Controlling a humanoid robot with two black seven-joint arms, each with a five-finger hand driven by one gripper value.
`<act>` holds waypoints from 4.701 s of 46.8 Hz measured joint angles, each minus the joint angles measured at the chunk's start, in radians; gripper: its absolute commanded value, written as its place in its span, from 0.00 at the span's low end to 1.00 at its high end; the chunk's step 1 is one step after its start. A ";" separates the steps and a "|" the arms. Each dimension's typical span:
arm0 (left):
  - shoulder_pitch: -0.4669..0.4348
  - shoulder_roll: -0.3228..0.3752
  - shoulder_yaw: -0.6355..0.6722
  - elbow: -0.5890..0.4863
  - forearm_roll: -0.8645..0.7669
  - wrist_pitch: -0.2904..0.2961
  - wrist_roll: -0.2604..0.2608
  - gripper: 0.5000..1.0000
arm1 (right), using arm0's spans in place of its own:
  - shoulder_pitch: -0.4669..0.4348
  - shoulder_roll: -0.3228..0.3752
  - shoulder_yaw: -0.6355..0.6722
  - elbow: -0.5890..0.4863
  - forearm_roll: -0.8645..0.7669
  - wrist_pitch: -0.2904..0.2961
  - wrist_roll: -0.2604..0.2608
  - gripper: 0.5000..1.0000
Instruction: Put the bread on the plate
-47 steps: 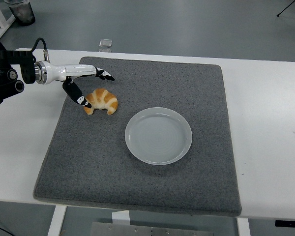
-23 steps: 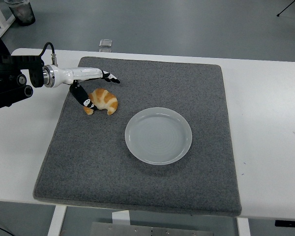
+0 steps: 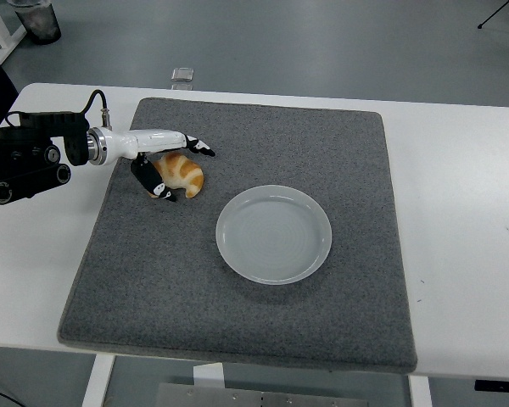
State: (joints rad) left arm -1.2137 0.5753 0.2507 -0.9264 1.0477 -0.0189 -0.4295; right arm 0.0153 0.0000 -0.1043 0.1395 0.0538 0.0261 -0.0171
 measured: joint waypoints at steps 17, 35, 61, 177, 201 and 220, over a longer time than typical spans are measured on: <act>0.000 -0.012 0.001 0.027 0.000 0.007 0.000 0.80 | 0.000 0.000 0.000 0.000 0.000 0.000 -0.001 0.90; 0.014 -0.026 0.013 0.036 0.001 0.034 0.001 0.74 | 0.000 0.000 0.000 0.000 0.000 0.000 -0.001 0.90; 0.013 -0.035 0.022 0.038 0.003 0.053 0.001 0.00 | 0.000 0.000 0.000 0.000 0.000 0.000 0.000 0.90; -0.098 -0.204 -0.208 -0.160 0.193 -0.136 -0.063 0.00 | 0.000 0.000 0.000 0.000 0.000 0.000 -0.001 0.91; -0.025 -0.251 -0.200 -0.098 0.253 -0.132 -0.060 0.00 | 0.000 0.000 0.000 0.000 0.000 0.000 0.000 0.90; 0.015 -0.262 -0.197 -0.069 0.273 -0.092 -0.060 0.00 | 0.000 0.000 0.000 0.000 0.000 0.000 0.000 0.91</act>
State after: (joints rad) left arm -1.1988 0.3130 0.0537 -0.9954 1.3207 -0.1113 -0.4893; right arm 0.0154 0.0000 -0.1044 0.1391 0.0537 0.0261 -0.0171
